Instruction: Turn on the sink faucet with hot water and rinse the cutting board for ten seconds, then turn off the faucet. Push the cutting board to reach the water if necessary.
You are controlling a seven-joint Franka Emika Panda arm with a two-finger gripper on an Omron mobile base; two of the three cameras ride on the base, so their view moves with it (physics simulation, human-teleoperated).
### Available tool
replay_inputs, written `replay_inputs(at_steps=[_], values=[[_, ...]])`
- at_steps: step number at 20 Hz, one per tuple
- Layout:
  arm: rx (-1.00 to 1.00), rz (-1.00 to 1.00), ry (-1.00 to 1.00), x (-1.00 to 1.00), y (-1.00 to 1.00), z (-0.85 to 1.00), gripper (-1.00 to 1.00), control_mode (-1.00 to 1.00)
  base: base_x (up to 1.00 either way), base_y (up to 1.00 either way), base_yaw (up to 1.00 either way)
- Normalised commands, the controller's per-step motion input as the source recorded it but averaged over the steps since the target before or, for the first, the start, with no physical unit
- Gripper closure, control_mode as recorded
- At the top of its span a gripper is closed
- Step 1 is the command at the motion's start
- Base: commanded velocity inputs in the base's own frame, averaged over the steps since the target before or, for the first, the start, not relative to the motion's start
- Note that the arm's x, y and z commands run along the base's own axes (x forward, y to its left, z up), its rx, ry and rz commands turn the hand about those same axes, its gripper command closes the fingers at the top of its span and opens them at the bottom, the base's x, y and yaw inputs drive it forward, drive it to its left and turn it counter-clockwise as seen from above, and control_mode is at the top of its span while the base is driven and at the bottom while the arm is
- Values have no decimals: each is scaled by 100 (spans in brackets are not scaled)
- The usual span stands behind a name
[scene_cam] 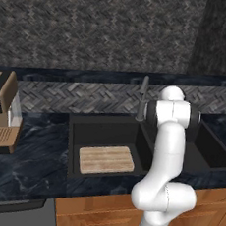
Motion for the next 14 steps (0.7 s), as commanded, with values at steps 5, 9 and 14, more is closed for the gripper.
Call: replay_inputs(at_steps=[5, 9, 14], values=[[0, 0, 0, -23, -29, 0, 100, -100, 0, 0, 0], [0, 0, 0, -38, -37, 0, 100, -100, 0, 0, 0], [0, -1, 0, -43, -59, 0, 100, -100, 0, 0, 0]])
